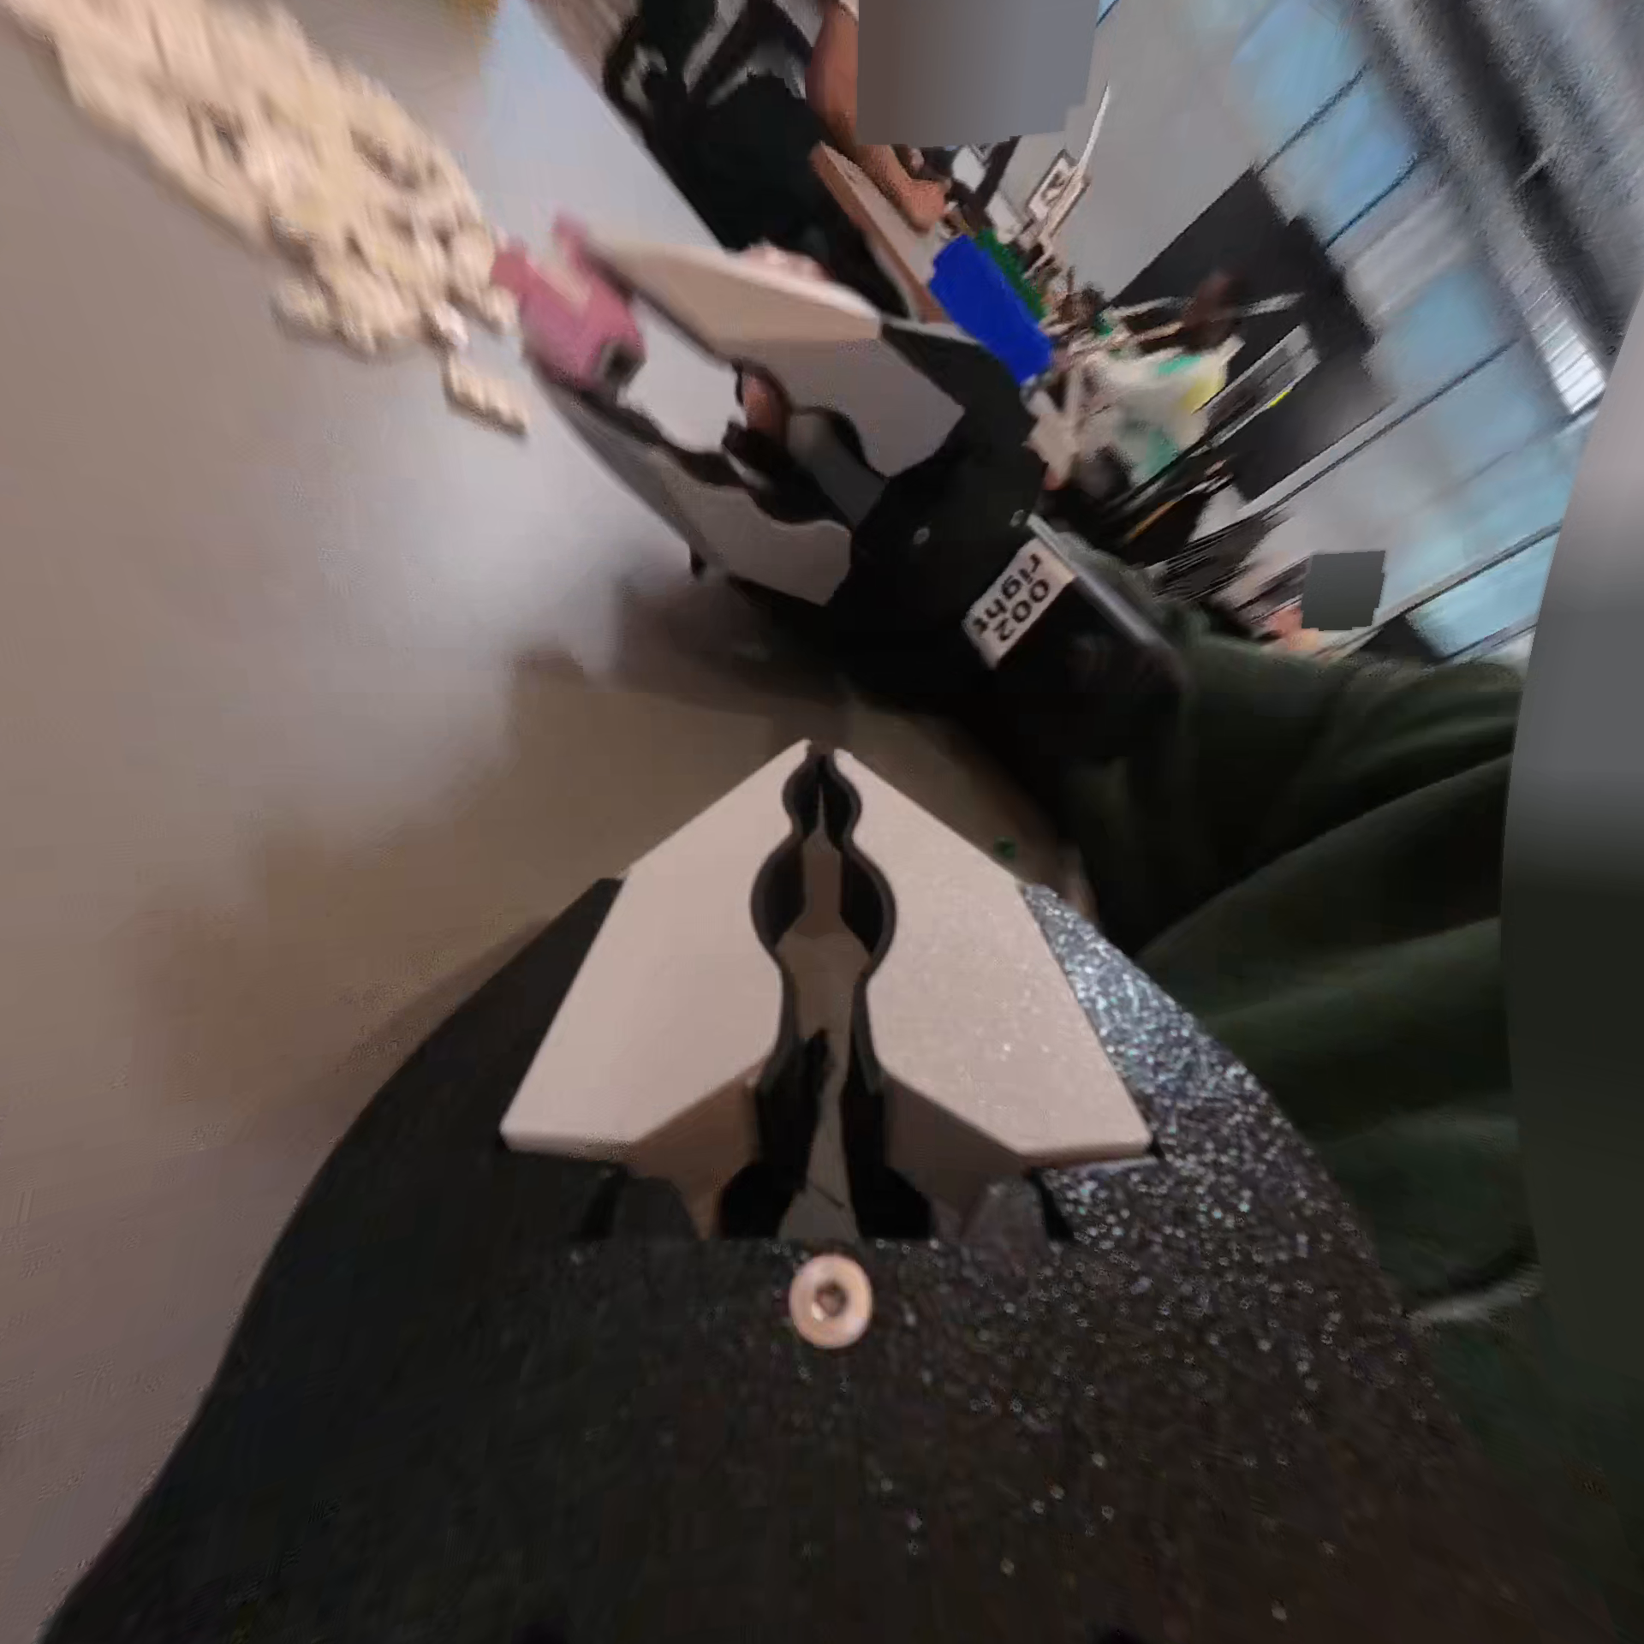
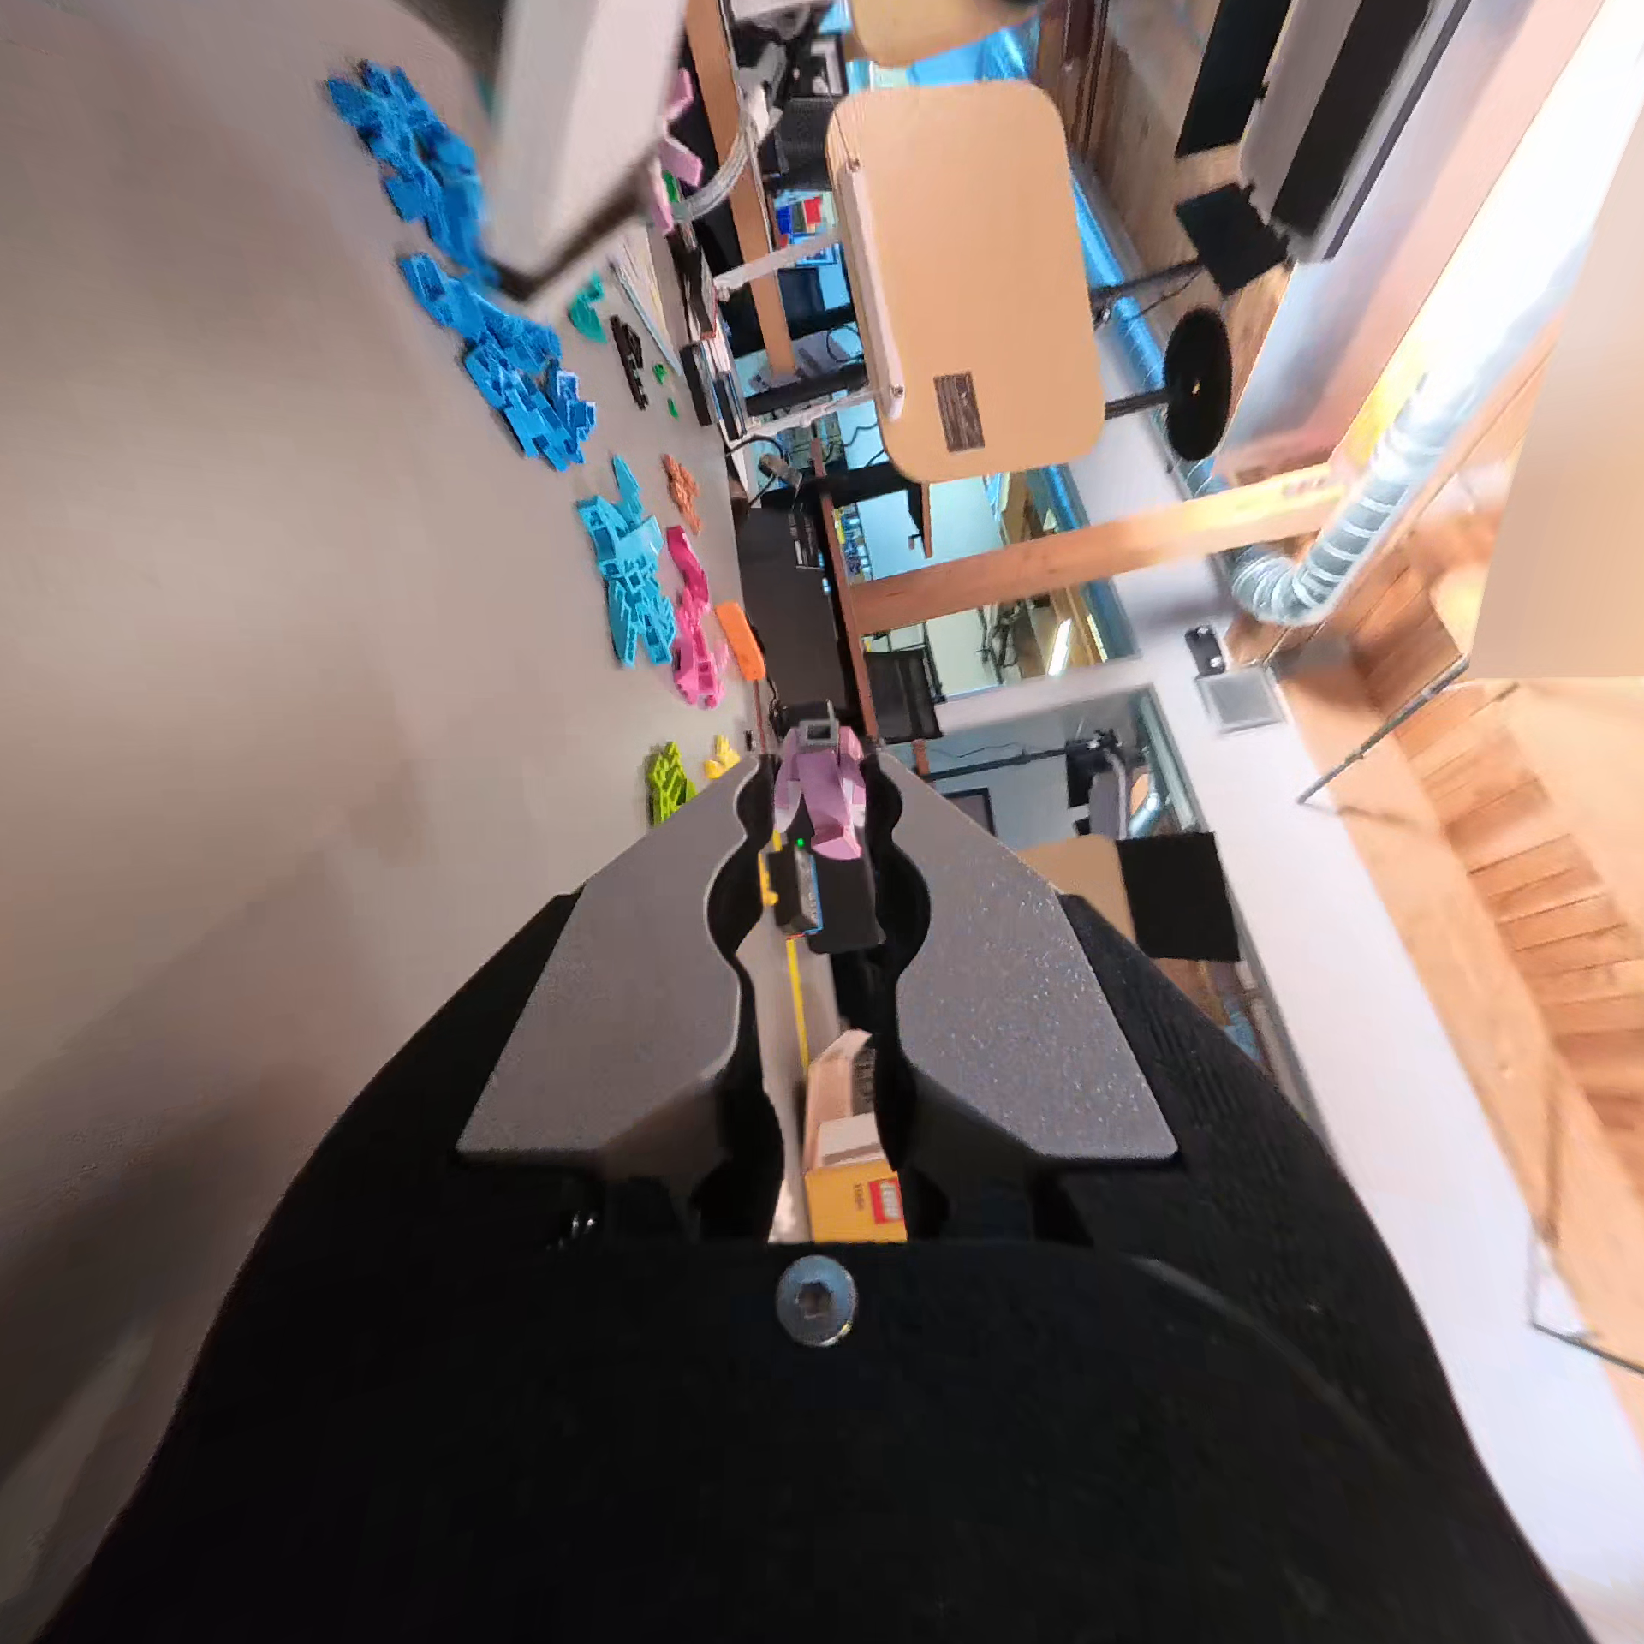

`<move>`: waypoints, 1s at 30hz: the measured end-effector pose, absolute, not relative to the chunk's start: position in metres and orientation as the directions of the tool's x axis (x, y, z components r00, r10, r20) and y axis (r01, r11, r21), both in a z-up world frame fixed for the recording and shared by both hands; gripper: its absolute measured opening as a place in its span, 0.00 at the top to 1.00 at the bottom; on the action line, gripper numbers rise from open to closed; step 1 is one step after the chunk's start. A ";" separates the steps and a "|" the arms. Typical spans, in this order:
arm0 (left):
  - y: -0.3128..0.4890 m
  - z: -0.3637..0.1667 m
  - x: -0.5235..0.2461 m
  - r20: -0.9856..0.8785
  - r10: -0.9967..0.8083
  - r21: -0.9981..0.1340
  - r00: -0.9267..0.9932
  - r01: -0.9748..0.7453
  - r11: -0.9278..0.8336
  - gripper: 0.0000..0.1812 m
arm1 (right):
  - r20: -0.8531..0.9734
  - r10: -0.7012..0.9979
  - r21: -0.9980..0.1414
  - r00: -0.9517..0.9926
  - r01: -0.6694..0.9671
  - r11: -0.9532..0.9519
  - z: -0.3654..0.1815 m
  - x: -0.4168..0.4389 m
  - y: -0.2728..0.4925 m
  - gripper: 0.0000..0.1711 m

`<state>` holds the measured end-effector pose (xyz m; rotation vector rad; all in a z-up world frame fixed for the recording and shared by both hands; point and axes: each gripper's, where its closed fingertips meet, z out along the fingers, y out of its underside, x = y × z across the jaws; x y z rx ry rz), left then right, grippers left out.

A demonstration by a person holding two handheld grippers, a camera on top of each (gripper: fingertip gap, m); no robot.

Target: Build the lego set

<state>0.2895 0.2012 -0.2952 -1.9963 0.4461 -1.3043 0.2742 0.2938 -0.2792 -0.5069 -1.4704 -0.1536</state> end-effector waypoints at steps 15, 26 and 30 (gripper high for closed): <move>0.237 -0.292 0.260 -0.081 -0.704 -0.970 0.706 -0.218 -0.108 0.76 | 0.358 0.871 -0.787 -0.336 0.394 0.475 -0.328 0.271 0.219 0.89; 0.224 -0.307 0.271 0.019 -0.752 -0.945 0.659 -0.233 -0.228 0.48 | 0.114 0.912 -0.794 -0.395 0.515 0.322 -0.349 0.280 0.196 0.89; 0.223 -0.308 0.272 0.024 -0.761 -0.943 0.649 -0.237 -0.232 0.42 | 0.123 0.906 -0.776 -0.405 0.530 0.342 -0.353 0.283 0.196 0.82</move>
